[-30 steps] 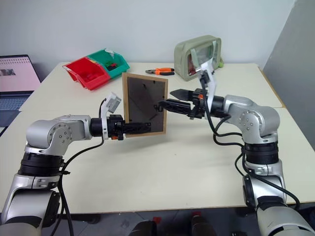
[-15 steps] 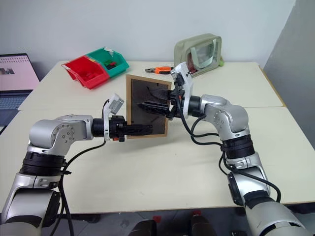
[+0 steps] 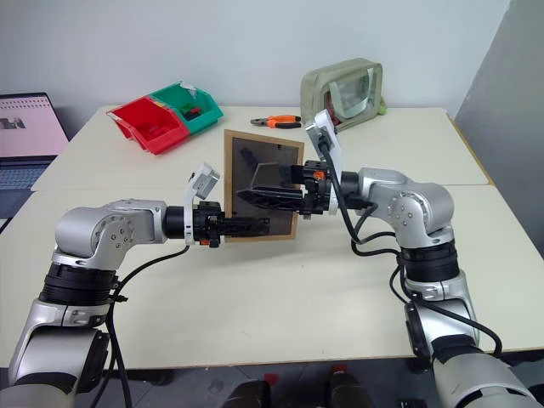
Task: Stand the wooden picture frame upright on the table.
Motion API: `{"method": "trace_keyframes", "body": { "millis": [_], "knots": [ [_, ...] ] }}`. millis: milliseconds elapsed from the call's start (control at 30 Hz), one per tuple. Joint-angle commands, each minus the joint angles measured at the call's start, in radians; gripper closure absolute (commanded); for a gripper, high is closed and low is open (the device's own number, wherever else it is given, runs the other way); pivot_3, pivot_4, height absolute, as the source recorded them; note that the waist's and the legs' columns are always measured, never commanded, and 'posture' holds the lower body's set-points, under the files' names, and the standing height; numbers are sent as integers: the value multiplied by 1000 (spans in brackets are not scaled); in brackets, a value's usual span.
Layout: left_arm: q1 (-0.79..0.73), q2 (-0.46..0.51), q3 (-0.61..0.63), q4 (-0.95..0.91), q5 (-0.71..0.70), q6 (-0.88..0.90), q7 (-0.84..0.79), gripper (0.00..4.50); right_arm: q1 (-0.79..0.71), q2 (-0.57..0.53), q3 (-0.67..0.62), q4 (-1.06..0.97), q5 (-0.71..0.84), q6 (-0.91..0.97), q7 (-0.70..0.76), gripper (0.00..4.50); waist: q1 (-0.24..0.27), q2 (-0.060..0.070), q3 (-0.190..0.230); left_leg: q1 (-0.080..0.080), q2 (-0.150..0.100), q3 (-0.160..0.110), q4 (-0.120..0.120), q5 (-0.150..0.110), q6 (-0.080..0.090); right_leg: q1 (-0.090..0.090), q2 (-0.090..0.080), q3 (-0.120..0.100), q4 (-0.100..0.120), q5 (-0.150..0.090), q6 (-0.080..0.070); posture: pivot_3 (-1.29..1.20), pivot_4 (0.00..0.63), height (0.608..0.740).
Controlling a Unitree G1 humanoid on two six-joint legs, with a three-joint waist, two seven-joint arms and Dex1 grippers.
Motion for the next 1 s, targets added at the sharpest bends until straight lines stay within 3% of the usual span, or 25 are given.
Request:
{"method": "trace_keyframes", "body": {
  "millis": [33, 133, 267, 400, 500, 533, 633, 700, 833, 1000],
  "knots": [
    [-25, 1, 27, -31, -24, -1, -13, 3611, 19, -25, -29, -62, 32, 4, -11, 53, 0, 0, 0, 0, 0, 0, 0, 0, 0, 0, 0, 0, 0, 0, 0, 0, 150, 740],
    [-21, 1, 36, -36, -39, 18, -16, 3611, 55, -72, -39, -69, 16, -3, -24, 53, 0, 0, 0, 0, 0, 0, 0, 0, 0, 0, 0, 0, 0, 0, 0, 0, 150, 740],
    [-10, 4, 68, -49, -90, 84, -9, 3611, 151, -238, -76, -114, 16, 11, 15, 53, 5, 0, 0, -1, 0, 0, 0, 0, 0, 0, 0, 0, 0, 0, 0, 0, 150, 740],
    [-7, 2, 135, -43, -173, 215, 17, 3611, 197, -318, -63, -108, -114, -183, 2, 53, 4, 0, 0, -1, -1, 1, 1, 0, 0, 0, 0, 0, -1, 0, 0, 0, 150, 740],
    [-16, -9, 210, -10, -256, 388, 51, 3611, 257, -376, 75, -12, -487, -781, -5, 53, -5, -1, 0, 0, -2, 2, 1, 0, 0, 0, 0, 1, 0, 0, 0, 0, 150, 740],
    [-9, -4, 209, -14, -266, 427, 60, 3611, 269, -395, 123, 55, -636, -1009, -76, 53, -5, -1, 0, 1, -3, 1, 1, 0, 0, 0, 1, 0, 0, 0, 1, 0, 150, 740],
    [-34, -39, 238, 47, -317, 536, 122, 3611, 236, -388, 171, 270, -877, -1574, -229, 53, -6, -1, 0, 1, -3, 2, 1, 0, 0, 0, 5, 1, 0, -2, 4, 0, 150, 740],
    [-72, -67, 253, 143, -387, 552, 175, 3611, 191, -388, 204, 422, -1024, -1832, -356, 53, -5, -1, 0, 1, -3, 2, 1, 0, 0, 0, 5, 2, 1, 0, 0, 0, 150, 740],
    [-102, -63, 217, 228, -588, 552, 265, 3611, 106, -373, 236, 631, -1269, -2118, -609, 53, -5, -1, 0, 1, -1, 2, 5, 2, -4, 0, 4, 2, 3, 0, 0, 0, 150, 740],
    [-68, -45, 170, 235, -810, 552, 400, 3611, 45, -313, 249, 674, -1401, -2237, -775, 53, -6, -1, 0, 2, 0, 2, 5, 3, -4, 0, 0, 3, 5, 0, 0, 0, 150, 740]
  ]
}}
